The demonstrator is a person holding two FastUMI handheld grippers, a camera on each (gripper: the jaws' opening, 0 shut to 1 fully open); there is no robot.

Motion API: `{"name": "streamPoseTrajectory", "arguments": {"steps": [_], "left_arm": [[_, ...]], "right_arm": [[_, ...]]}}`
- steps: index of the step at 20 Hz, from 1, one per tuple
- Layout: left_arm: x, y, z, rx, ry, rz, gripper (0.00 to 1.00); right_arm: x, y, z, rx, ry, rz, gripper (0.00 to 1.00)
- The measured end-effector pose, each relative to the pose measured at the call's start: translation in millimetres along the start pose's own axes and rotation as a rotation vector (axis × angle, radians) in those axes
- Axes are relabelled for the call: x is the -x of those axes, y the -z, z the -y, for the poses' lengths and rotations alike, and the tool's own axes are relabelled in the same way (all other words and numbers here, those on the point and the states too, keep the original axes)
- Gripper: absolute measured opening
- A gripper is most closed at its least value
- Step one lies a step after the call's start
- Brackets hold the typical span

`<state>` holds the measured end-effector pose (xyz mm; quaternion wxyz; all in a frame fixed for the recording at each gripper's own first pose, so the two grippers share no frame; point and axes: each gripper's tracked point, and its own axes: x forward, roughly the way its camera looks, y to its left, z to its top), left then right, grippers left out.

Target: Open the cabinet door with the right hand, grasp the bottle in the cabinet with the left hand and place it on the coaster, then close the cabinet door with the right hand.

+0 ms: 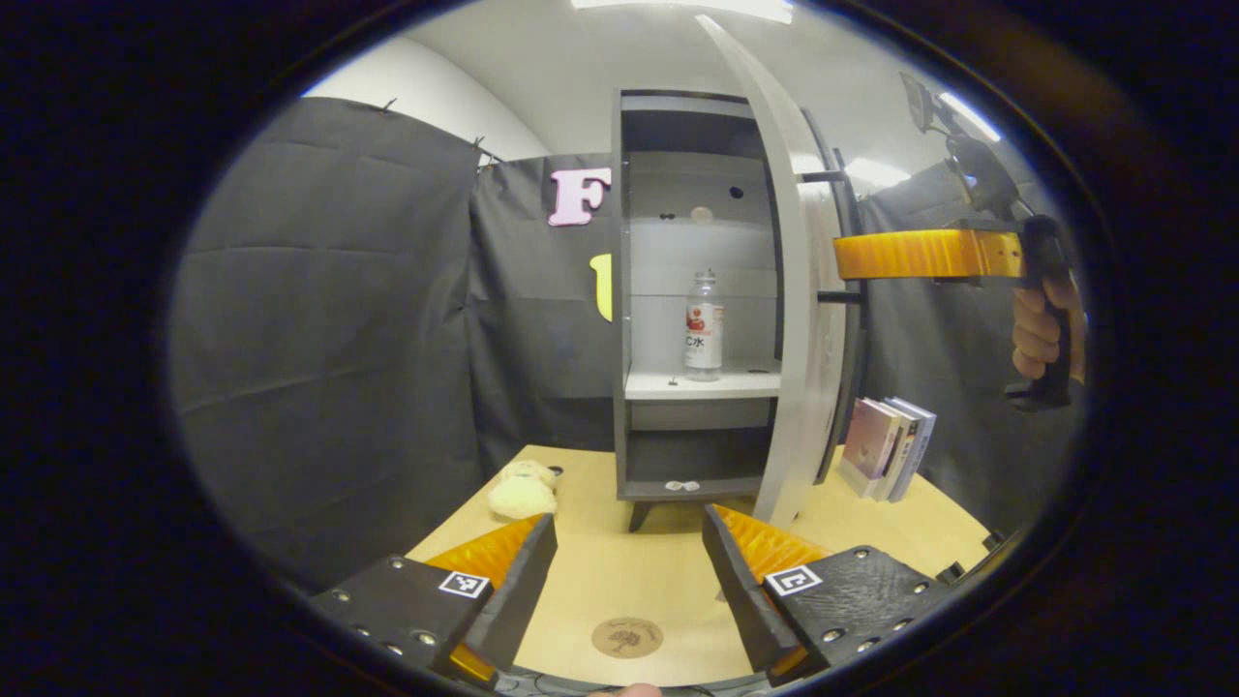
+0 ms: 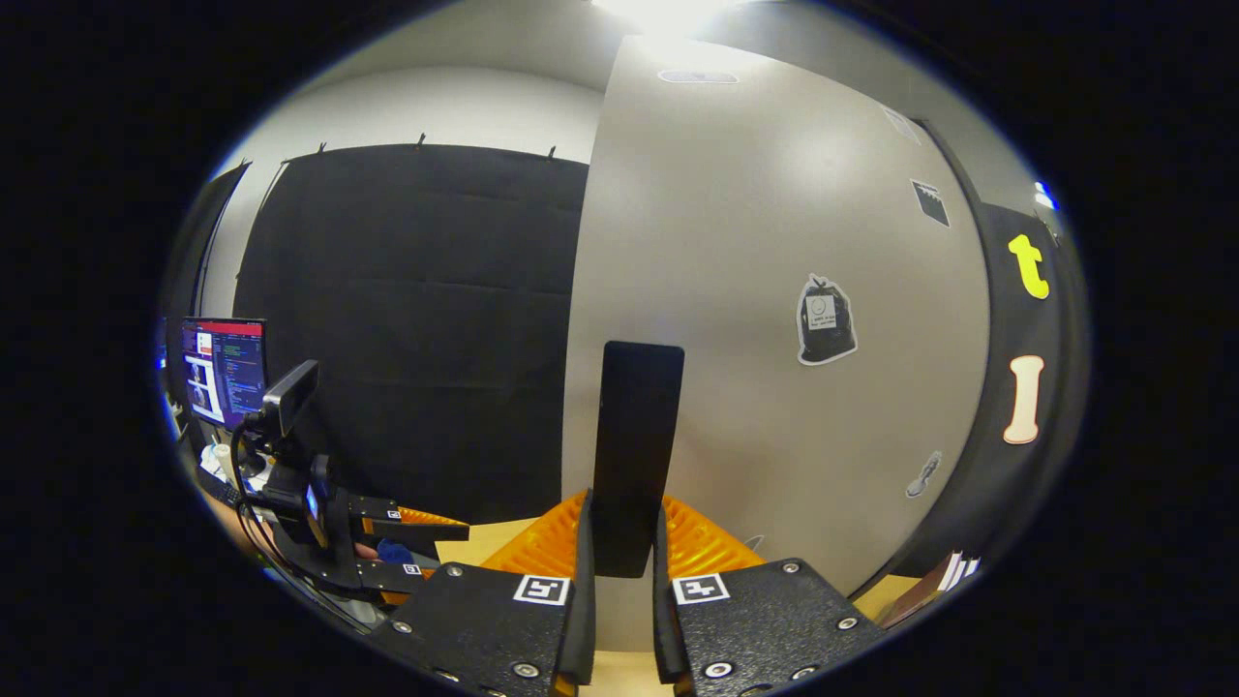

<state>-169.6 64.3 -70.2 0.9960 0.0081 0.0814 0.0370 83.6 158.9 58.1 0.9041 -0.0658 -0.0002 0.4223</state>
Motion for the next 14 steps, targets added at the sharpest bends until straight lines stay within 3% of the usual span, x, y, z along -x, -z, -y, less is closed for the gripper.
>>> {"name": "streamPoseTrajectory", "arguments": {"steps": [7,14], "left_arm": [[4.3,-7.6,61.4,-0.046,0.069,-0.021,0.87],[-7.3,-15.4,120.7,-0.073,0.141,-0.010,0.87]], "right_arm": [[19.5,4.2,13.7,-0.013,0.033,-0.015,0.24],[53.8,4.2,20.2,-0.015,0.166,-0.014,0.24]]}}
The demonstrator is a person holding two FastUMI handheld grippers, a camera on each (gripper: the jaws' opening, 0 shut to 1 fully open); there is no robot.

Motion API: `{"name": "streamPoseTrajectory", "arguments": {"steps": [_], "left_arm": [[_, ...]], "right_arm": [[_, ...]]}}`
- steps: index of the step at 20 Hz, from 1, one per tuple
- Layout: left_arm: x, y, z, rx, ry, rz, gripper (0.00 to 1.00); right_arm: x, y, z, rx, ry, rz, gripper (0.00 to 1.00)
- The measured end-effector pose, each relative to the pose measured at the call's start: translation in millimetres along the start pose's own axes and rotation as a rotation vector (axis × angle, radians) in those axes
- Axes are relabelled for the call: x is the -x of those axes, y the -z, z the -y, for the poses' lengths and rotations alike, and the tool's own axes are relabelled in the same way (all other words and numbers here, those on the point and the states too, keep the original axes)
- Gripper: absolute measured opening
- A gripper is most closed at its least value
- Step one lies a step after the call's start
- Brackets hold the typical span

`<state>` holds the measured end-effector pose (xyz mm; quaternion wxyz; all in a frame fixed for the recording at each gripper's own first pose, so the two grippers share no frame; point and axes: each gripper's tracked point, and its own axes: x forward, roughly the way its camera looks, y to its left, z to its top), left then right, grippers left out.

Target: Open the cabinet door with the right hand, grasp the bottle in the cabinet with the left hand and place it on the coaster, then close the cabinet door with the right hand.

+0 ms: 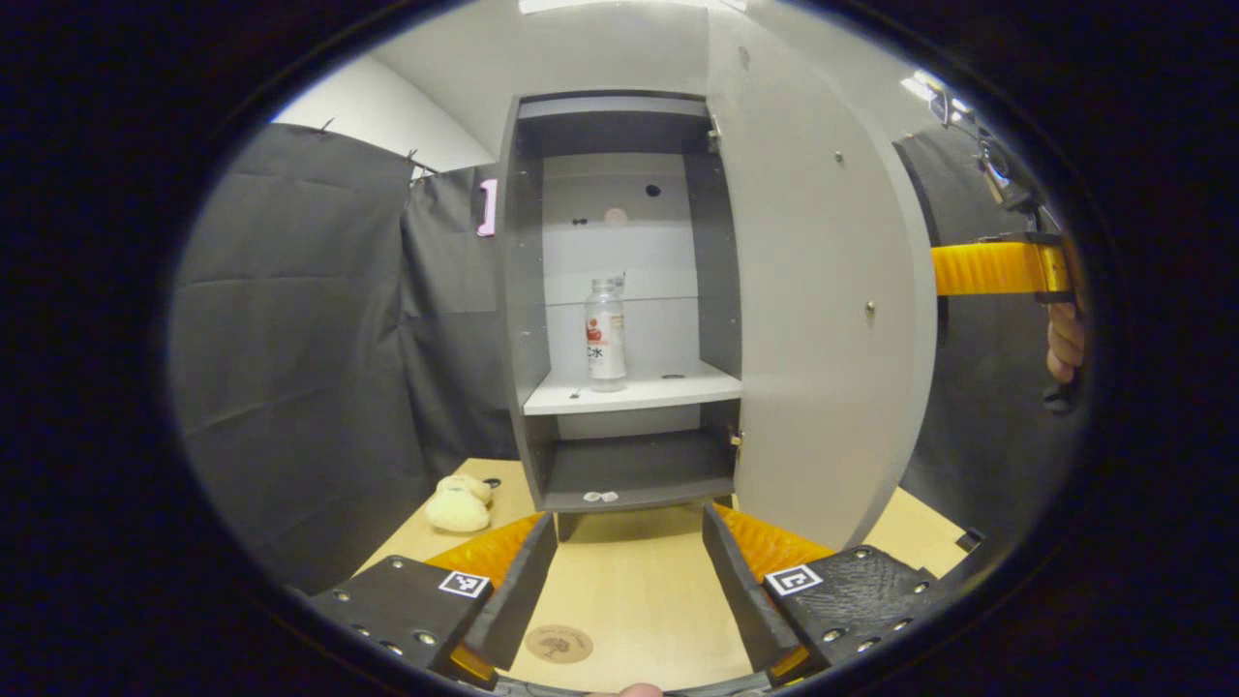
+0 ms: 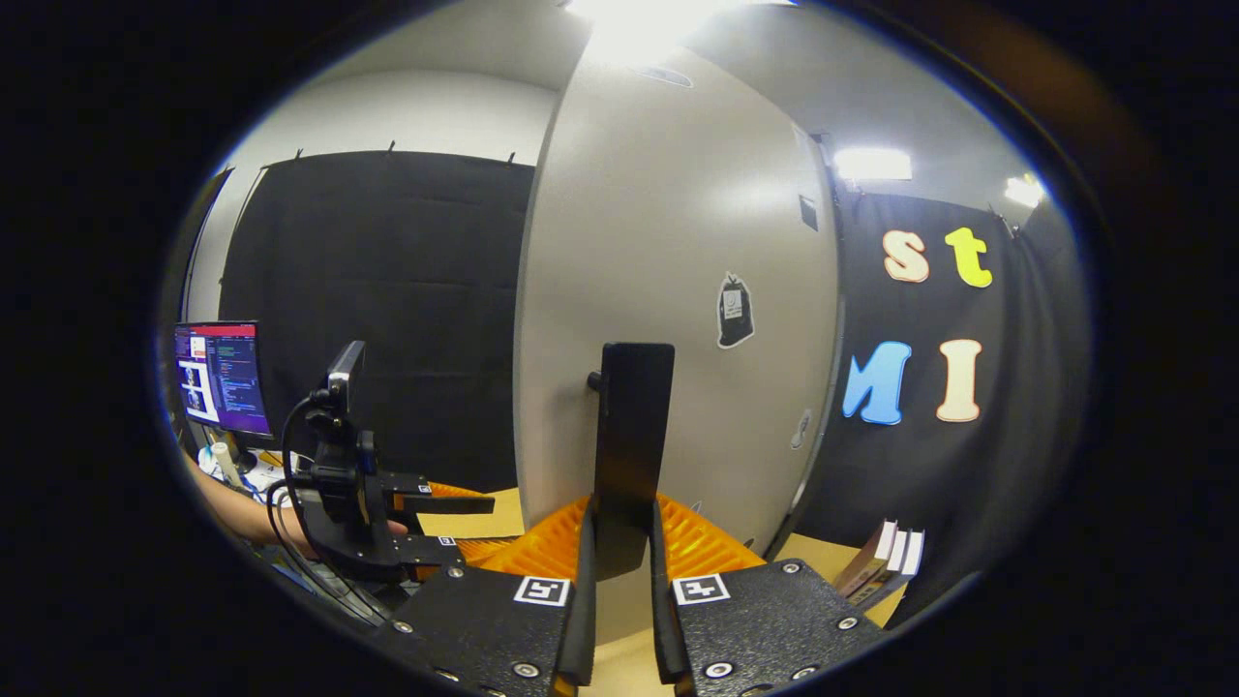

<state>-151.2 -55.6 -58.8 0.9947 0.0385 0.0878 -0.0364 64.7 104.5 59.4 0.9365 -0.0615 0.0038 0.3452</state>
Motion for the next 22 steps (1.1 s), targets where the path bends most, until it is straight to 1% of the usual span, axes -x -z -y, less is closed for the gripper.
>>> {"name": "streamPoseTrajectory", "arguments": {"steps": [3,4,5,8,9,10,11,12,13,14,16,17,18,19,21,22], "left_arm": [[-0.7,3.7,20.1,0.028,0.020,0.000,0.87],[-3.2,7.0,24.4,0.042,0.029,-0.004,0.94],[-4.0,11.4,28.1,0.048,0.033,-0.012,0.87],[-5.2,22.8,37.1,0.042,0.054,-0.039,0.87],[-7.3,23.6,37.4,0.039,0.059,-0.042,0.94],[-8.8,23.8,37.8,0.038,0.060,-0.039,0.87],[-11.9,22.7,37.5,0.040,0.057,-0.037,0.87],[-13.9,21.3,34.2,0.042,0.041,-0.030,0.94],[-17.2,17.2,27.2,0.039,0.006,-0.018,0.94],[-18.8,12.3,19.5,0.032,-0.036,0.005,0.87],[-22.1,-4.9,5.2,0.020,-0.122,0.064,0.87],[-24.5,-12.6,-0.3,0.025,-0.150,0.086,0.93],[-29.0,-17.9,-2.6,0.036,-0.161,0.104,0.94],[-34.4,-23.9,-4.1,0.043,-0.165,0.113,0.87],[-45.8,-35.0,-6.6,0.039,-0.171,0.128,0.88],[-52.7,-40.2,-5.7,0.030,-0.168,0.130,0.88]], "right_arm": [[-0.3,-0.3,7.0,0.006,0.067,0.021,0.25],[-0.3,-0.4,9.6,0.002,0.089,0.028,0.25],[0.0,-0.7,11.5,-0.002,0.109,0.034,0.24],[2.2,0.4,20.5,0.003,0.191,0.039,0.24],[4.4,1.3,24.4,0.007,0.230,0.038,0.24],[8.2,-0.3,28.8,0.006,0.273,0.042,0.24],[11.8,-0.5,33.5,-0.005,0.309,0.042,0.24],[15.8,0.2,33.3,-0.028,0.315,0.043,0.24],[17.4,1.3,30.0,-0.051,0.307,0.043,0.23],[18.1,4.9,31.9,-0.060,0.303,0.040,0.23],[16.6,4.1,30.7,-0.043,0.300,0.042,0.22],[17.4,6.1,33.1,-0.024,0.318,0.039,0.28],[21.9,6.8,32.4,-0.013,0.323,0.042,0.30],[26.1,6.5,31.6,-0.010,0.324,0.048,0.30],[31.7,11.7,27.7,-0.016,0.309,0.040,0.34],[36.1,16.5,30.7,-0.016,0.311,0.027,0.43]]}}
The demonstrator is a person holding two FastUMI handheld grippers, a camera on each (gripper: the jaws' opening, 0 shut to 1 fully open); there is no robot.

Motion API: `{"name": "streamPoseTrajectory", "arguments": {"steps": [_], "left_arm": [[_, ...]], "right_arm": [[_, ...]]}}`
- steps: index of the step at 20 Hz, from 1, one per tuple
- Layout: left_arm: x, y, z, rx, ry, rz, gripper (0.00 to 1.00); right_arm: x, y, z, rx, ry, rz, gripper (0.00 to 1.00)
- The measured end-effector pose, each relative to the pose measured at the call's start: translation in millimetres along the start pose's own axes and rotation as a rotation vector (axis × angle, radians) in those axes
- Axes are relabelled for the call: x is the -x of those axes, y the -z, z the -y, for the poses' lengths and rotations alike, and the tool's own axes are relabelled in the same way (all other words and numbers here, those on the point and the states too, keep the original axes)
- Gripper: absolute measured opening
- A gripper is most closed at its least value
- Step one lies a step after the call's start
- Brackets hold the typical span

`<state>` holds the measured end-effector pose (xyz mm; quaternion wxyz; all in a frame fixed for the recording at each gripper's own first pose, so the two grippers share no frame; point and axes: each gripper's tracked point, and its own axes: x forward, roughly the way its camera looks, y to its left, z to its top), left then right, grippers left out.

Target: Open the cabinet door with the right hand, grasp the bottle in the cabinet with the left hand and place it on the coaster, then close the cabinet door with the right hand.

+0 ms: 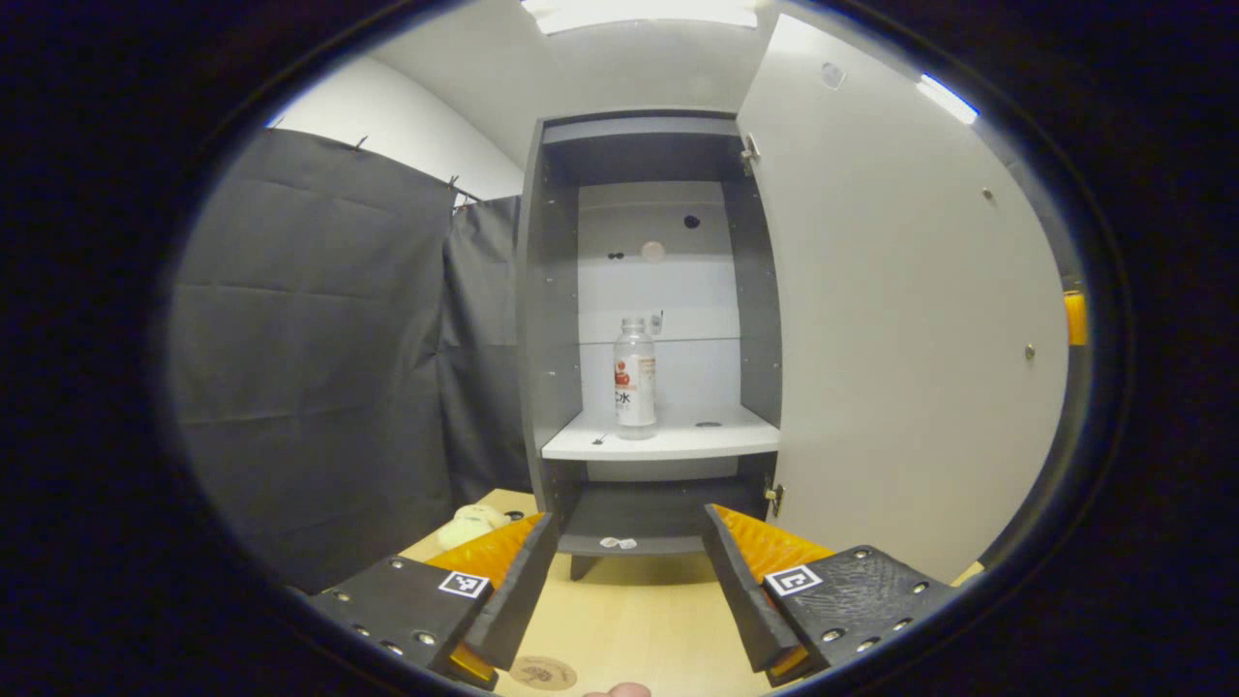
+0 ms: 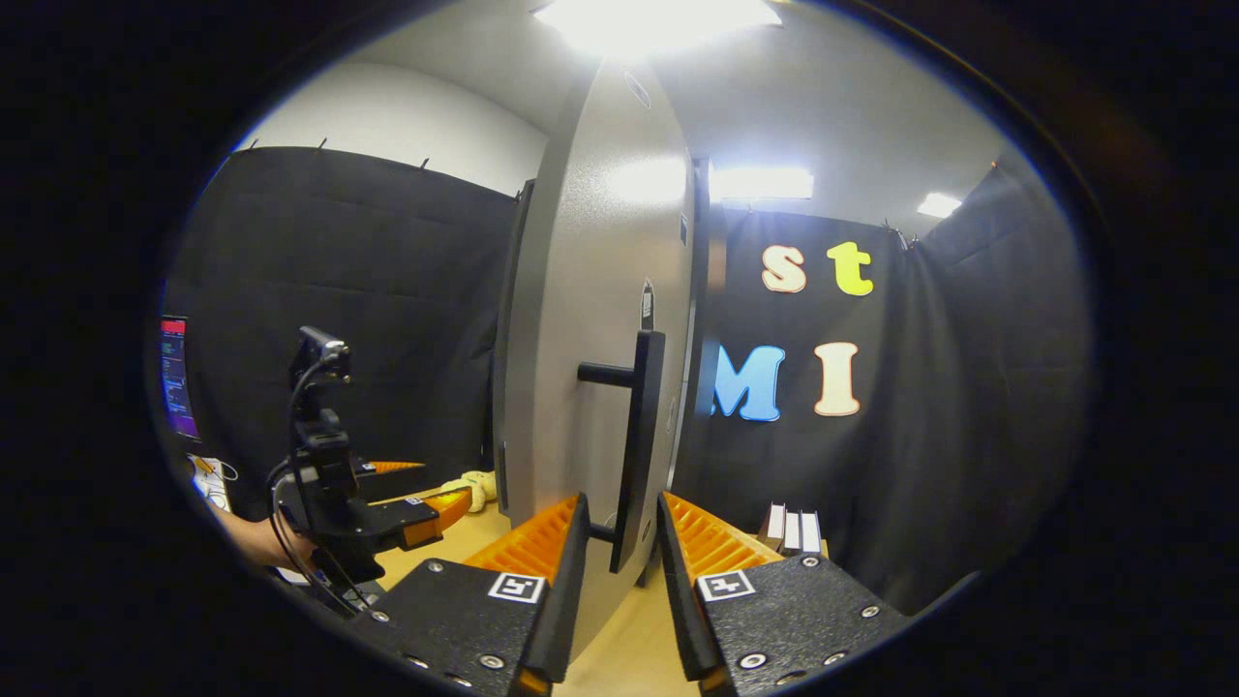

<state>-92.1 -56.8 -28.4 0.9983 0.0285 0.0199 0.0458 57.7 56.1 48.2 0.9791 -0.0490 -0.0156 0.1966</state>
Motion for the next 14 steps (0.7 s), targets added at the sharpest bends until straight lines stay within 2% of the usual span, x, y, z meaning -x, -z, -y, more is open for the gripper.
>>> {"name": "streamPoseTrajectory", "arguments": {"steps": [1,4,6,10,11,14], "left_arm": [[-8.3,-6.4,2.5,-0.014,0.004,0.005,0.87],[-35.2,-31.6,4.3,-0.073,-0.010,0.056,0.88],[-58.5,-52.1,9.6,-0.079,-0.006,0.104,0.87],[-104.1,-83.0,11.6,-0.078,0.015,0.154,0.87],[-115.9,-87.7,10.3,-0.088,0.013,0.159,0.90],[-153.3,-95.6,6.0,-0.128,0.005,0.187,0.87]], "right_arm": [[7.2,2.3,5.8,0.001,0.007,-0.008,0.49],[26.1,-5.7,23.4,-0.023,0.050,0.044,0.80],[37.0,-5.6,45.7,-0.057,0.113,0.071,0.91],[42.5,6.3,94.3,-0.192,0.290,0.056,0.94],[43.7,7.1,100.6,-0.207,0.316,0.044,0.92],[50.5,15.1,116.6,-0.212,0.382,0.020,0.93]]}}
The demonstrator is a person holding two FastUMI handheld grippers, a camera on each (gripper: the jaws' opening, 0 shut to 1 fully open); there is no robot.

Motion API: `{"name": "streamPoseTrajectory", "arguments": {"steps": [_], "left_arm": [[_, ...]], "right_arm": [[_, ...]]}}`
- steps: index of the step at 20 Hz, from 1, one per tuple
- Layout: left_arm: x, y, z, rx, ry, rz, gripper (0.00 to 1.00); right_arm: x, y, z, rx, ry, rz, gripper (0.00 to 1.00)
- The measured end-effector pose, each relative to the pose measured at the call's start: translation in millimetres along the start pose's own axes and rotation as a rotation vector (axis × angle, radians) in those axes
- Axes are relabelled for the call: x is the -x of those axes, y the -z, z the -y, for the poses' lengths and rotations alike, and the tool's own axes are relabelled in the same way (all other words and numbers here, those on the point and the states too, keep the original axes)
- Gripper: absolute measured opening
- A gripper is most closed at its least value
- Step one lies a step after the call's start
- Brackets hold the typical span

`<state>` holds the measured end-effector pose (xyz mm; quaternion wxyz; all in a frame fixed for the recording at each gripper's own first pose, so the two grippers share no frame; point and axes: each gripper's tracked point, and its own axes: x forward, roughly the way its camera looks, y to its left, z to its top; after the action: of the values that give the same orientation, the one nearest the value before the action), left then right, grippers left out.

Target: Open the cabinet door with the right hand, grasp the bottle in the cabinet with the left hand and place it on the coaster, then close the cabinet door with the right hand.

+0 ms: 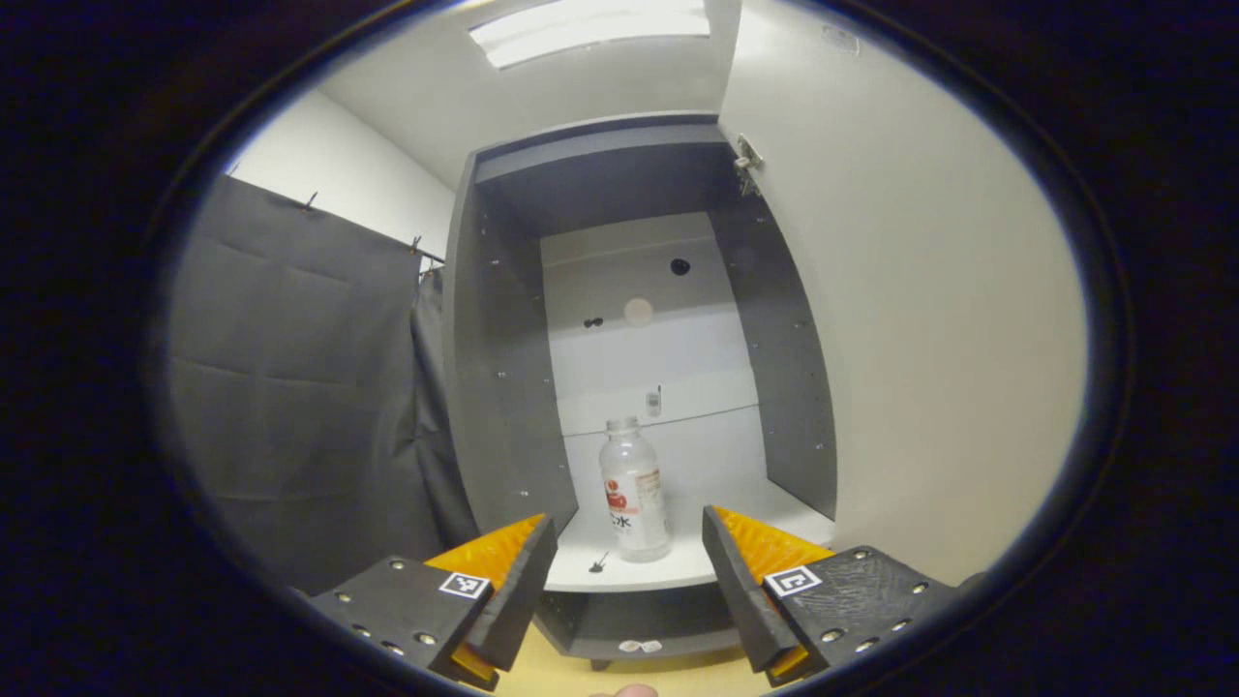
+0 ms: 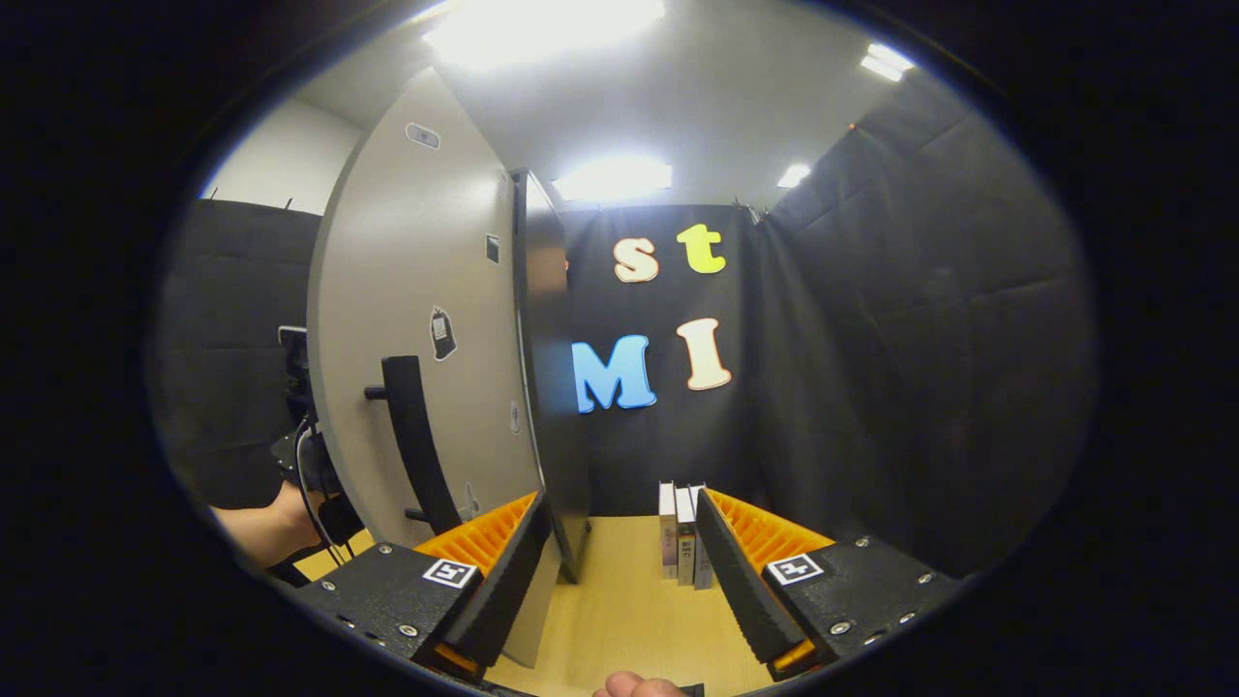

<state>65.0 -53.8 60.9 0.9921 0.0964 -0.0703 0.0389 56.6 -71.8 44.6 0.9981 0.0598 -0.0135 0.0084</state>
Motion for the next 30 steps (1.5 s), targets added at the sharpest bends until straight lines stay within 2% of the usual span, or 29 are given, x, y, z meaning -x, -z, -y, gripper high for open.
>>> {"name": "streamPoseTrajectory", "arguments": {"steps": [4,7,10,14,21,22,23,25,26,27,29,30], "left_arm": [[-49.7,23.7,8.7,0.028,0.052,-0.027,0.87],[-87.2,44.0,7.4,-0.004,0.068,-0.049,0.87],[-108.0,69.4,2.8,0.006,0.045,-0.086,0.87],[-129.5,89.7,3.2,0.041,0.062,-0.099,0.87],[-173.6,109.2,10.4,0.043,0.106,-0.108,0.87],[-179.0,112.9,13.6,0.043,0.119,-0.108,0.94],[-183.2,115.1,14.3,0.038,0.126,-0.107,0.87],[-184.3,120.9,22.6,0.057,0.154,-0.121,0.87],[-183.1,120.4,19.7,0.059,0.137,-0.119,0.92],[-185.2,121.8,21.0,0.075,0.138,-0.121,0.71],[-181.5,119.1,16.7,0.091,0.128,-0.116,0.71],[-179.5,116.7,14.4,0.089,0.114,-0.109,0.77]], "right_arm": [[-7.1,11.5,8.0,0.026,0.066,-0.041,0.93],[-12.1,8.4,0.7,-0.001,0.098,-0.042,0.93],[-20.0,7.1,-8.7,0.028,0.119,-0.050,0.93],[-26.0,6.8,-27.0,0.052,0.129,-0.050,0.93],[-23.0,-0.5,-22.2,0.054,0.227,-0.031,0.93],[-23.7,-0.3,-20.6,0.056,0.241,-0.032,0.93],[-24.4,1.4,-20.5,0.064,0.248,-0.042,0.93],[-24.7,0.8,-22.8,0.079,0.249,-0.051,0.93],[-28.2,1.4,-23.2,0.079,0.247,-0.052,0.93],[-28.4,1.4,-25.3,0.081,0.243,-0.053,0.93],[-28.1,2.2,-27.1,0.095,0.234,-0.052,0.93],[-28.9,2.9,-26.8,0.103,0.232,-0.051,0.93]]}}
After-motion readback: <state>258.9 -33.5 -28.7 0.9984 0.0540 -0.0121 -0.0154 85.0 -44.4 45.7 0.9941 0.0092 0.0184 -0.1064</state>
